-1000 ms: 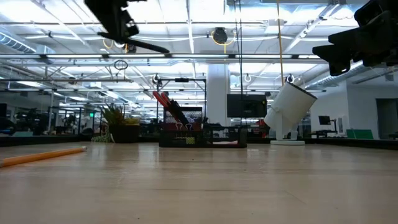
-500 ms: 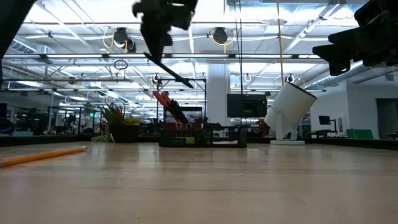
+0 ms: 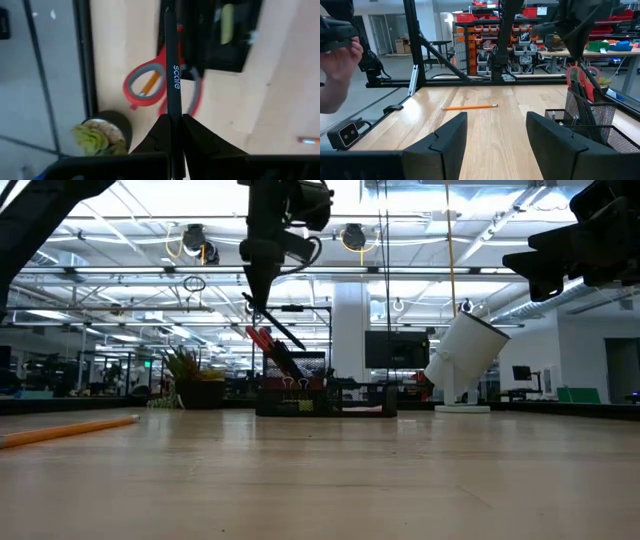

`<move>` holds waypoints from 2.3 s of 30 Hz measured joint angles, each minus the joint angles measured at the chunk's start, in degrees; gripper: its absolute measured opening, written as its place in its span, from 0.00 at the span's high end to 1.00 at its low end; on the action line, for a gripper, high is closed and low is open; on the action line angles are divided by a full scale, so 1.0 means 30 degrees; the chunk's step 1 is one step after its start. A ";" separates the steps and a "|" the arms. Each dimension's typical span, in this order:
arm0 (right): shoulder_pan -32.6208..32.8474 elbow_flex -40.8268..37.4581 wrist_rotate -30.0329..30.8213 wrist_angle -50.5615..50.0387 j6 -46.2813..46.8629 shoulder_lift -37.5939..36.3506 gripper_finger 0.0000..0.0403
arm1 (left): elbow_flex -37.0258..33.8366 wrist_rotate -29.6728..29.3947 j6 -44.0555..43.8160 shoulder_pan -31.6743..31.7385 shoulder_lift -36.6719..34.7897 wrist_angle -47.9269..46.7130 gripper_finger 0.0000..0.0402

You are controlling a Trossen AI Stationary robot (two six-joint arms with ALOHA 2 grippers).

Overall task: Pick and place office supplies into organizer
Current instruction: Put the pen into the mesh organizer, then put the pencil into the mesh organizer

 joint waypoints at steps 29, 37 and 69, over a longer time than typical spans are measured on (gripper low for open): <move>0.0001 0.0007 0.0001 -0.0007 0.0000 0.0007 0.52 | 0.0000 -0.0992 0.0240 -0.0663 0.1666 0.0086 0.92; -0.0001 0.0005 0.0001 -0.0007 0.0000 0.0007 0.52 | -0.0007 -0.0207 0.1027 -0.0866 0.1690 0.0054 0.83; -0.0007 0.0007 0.0001 0.0000 0.0000 0.0000 0.52 | -0.0095 0.5134 -0.9418 -0.4623 0.1512 0.0700 0.37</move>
